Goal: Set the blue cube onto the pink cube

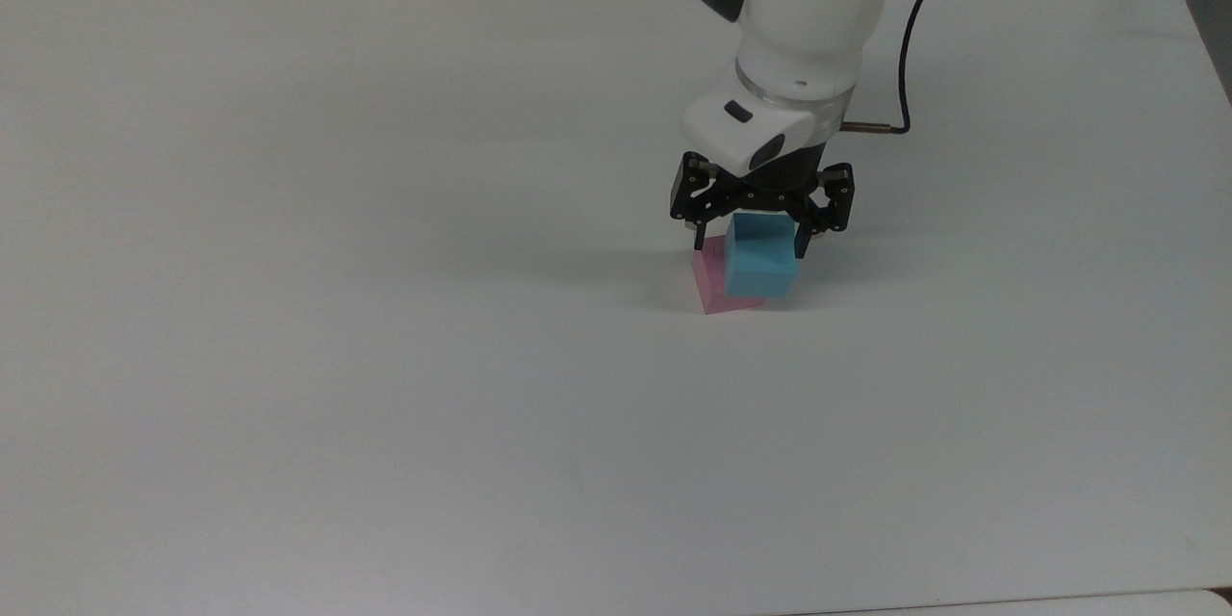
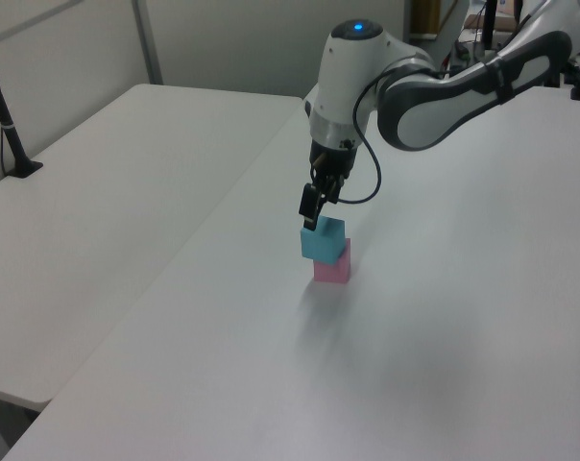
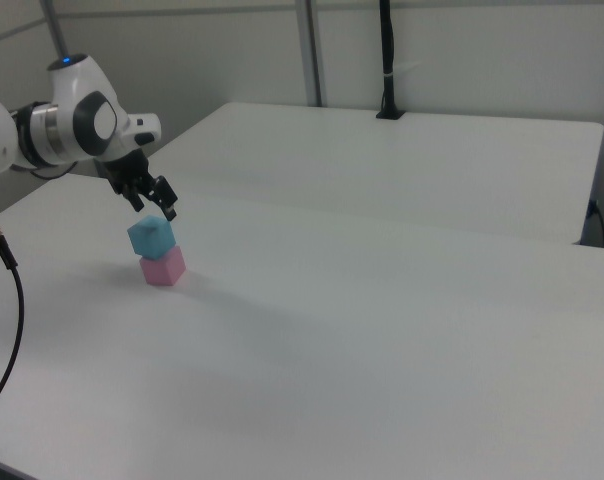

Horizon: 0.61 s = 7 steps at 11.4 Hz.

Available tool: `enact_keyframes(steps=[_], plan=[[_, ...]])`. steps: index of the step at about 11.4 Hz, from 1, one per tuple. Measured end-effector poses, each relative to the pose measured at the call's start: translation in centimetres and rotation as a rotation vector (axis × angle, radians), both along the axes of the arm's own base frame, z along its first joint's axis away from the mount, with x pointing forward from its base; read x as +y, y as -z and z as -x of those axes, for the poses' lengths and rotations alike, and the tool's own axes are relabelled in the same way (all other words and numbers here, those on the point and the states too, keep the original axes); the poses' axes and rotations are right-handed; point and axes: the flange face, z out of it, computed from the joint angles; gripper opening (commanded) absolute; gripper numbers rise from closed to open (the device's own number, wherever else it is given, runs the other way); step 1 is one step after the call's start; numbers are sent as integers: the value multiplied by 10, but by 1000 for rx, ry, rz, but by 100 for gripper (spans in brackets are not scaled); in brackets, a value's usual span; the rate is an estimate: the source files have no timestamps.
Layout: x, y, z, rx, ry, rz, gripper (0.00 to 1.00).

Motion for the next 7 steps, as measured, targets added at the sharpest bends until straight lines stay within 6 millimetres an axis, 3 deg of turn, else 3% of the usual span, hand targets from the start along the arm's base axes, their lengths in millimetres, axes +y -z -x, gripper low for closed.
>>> enact_keyframes(steps=[2,4,7], plan=[[-15,-41,10,3,25,15,100],[-48,-89,27,42,71,47,100],[-133,-134,48,166,39,45,100]])
